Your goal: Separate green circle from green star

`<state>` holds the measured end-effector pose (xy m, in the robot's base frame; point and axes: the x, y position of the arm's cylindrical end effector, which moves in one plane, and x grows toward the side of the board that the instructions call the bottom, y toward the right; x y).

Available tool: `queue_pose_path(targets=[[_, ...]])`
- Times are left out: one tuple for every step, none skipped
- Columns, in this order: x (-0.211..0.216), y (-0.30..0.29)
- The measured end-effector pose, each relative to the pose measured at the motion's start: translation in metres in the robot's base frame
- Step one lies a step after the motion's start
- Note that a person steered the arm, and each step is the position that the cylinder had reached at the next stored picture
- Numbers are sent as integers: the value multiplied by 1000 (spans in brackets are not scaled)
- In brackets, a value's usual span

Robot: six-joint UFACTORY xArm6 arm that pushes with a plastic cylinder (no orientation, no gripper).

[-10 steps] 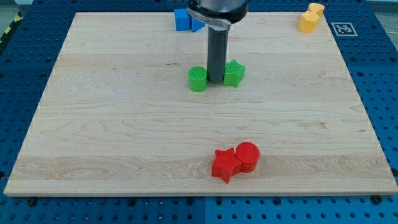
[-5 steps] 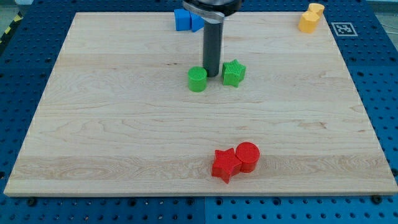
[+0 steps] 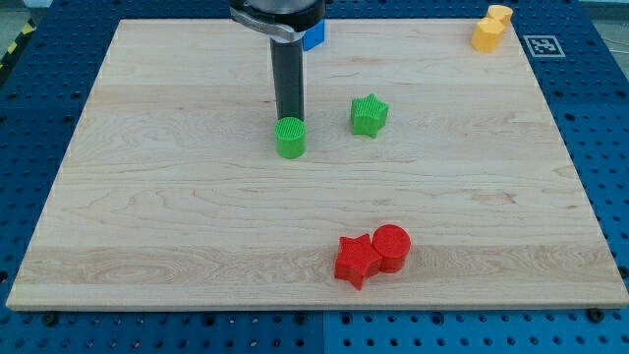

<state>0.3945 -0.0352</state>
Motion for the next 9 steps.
queue_pose_path(targets=[[-2,-8],[22,-12],[28,-12],[28,-12],[29,-13],[31,-14],[45,-14],[47,-14],[54,-11]])
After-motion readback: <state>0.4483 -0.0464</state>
